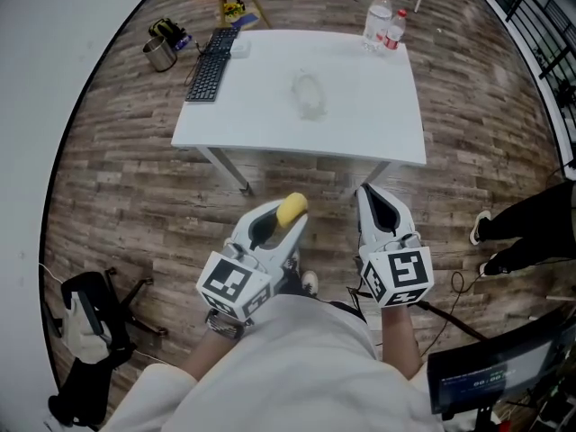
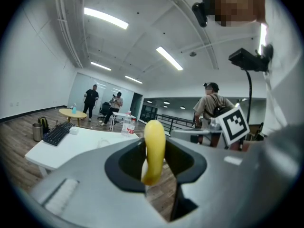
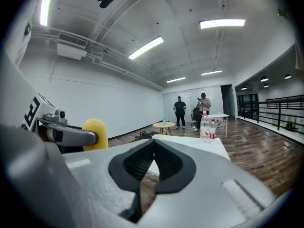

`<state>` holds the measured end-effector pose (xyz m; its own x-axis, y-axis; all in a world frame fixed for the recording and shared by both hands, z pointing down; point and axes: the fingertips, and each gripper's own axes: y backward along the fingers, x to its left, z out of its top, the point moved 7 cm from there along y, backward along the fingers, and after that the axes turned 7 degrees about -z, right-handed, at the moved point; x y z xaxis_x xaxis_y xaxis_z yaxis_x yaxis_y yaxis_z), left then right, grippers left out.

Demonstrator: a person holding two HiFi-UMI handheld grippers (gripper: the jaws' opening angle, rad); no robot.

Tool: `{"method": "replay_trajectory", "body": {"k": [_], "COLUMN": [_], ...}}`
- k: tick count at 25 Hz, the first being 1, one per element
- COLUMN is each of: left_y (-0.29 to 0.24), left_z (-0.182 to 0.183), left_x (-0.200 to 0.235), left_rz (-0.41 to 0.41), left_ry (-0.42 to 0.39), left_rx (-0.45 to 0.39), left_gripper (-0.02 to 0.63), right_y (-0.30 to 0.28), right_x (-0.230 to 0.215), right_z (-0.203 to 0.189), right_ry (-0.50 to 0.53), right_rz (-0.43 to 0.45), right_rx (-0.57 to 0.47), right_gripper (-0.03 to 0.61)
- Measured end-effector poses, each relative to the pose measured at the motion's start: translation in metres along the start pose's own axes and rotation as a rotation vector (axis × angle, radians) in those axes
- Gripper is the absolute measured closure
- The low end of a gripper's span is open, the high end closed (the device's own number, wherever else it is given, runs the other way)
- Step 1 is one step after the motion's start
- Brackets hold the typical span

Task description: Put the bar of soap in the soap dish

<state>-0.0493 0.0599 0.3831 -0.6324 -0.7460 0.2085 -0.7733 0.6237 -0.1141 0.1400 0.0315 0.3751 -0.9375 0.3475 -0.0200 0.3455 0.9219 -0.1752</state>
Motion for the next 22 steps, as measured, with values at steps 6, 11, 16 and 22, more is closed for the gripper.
{"method": "replay_trajectory", "body": {"k": [6,11,16,22], "left_y": [-0.012,-0.018,-0.019,-0.023], "left_z": [0.012,0.021,0.022,0.020], "left_x": [0.012,0.028,0.041,0.059], "left_rz": [-0.025,-0.027,-0.025,-0.022], "left_ry": [-0.017,-0.028,-0.017,-0.004], "left_rx": [-0.006,-0.026,-0.021,-0.014], "left_gripper": [0.482,0.482,0.482,0.482], "right_y": [-0.012,-0.028,-0.042,-0.054], "right_x": [-0.004,-0.007,-0.004,-0.007], "right_z": [0.007,0.017,0.020,0.019], "right_ry": [-0.003,0.009,0.018,0.026], "right_rz": [-0.016,-0.020,-0.017,-0.033], "right_rx": [-0.009,-0.029,-0.020,-0.002], "right_gripper": [0.577,0.577,0.577,0.577]}}
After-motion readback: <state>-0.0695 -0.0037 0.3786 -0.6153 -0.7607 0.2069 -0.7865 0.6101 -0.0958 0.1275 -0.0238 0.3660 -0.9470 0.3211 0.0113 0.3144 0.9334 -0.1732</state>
